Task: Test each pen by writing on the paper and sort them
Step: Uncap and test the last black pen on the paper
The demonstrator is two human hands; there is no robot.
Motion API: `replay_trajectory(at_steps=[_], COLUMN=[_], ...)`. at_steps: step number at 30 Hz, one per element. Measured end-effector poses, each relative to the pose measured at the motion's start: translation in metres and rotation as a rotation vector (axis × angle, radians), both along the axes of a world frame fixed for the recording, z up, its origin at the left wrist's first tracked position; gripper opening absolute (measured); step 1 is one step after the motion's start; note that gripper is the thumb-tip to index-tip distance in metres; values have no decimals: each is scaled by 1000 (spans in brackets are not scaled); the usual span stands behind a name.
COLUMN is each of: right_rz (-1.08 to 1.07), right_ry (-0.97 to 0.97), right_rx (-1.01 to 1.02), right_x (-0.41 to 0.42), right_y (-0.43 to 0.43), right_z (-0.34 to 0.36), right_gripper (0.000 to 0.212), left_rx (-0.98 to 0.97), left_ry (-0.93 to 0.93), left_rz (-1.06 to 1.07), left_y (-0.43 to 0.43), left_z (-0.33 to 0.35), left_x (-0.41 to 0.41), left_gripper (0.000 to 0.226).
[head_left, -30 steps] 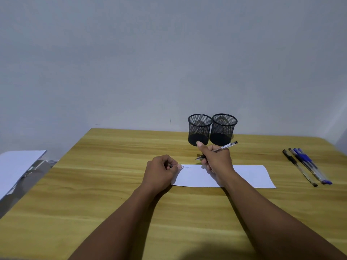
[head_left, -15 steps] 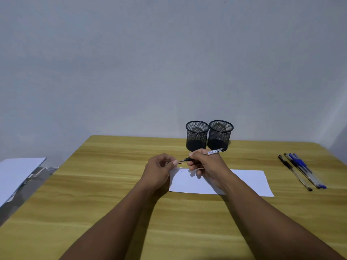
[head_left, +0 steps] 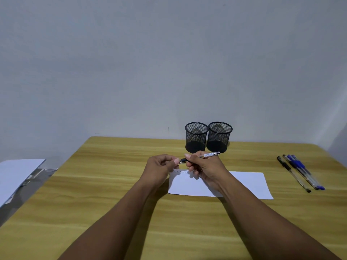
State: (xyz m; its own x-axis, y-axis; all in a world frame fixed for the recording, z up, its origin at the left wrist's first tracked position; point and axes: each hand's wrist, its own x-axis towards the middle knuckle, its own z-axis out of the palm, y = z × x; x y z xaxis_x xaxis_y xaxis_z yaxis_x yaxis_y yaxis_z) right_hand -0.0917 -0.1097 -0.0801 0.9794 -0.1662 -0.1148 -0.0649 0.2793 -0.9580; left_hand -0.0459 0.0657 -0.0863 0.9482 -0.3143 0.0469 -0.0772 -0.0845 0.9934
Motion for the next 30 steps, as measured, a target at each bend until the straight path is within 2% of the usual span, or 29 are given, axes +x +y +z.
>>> replay_trajectory(at_steps=[5, 12, 16, 19, 24, 26, 30], right_rz=[-28, 29, -106, -157, -165, -95, -37], right_ry=[-18, 13, 28, 8, -87, -109, -95], right_rx=[64, 42, 60, -186, -760, -877, -958], right_x=[3, 2, 8, 12, 24, 27, 27], right_y=[6, 2, -11, -12, 10, 22, 35], right_z=[1, 3, 9, 13, 16, 15, 14], right_gripper=[20, 33, 30, 24, 14, 15, 16], left_rx=[-69, -36, -33, -43, -26, -2, 4], left_ry=[-12, 3, 44, 52, 4, -19, -33], left_rz=[10, 16, 95, 172, 281, 311, 341], left_y=[-6, -1, 9, 21, 40, 49, 65], left_z=[9, 11, 18, 24, 31, 33, 34], left_x=[-2, -4, 2, 6, 1, -1, -3], left_gripper=[12, 19, 14, 11, 7, 9, 9])
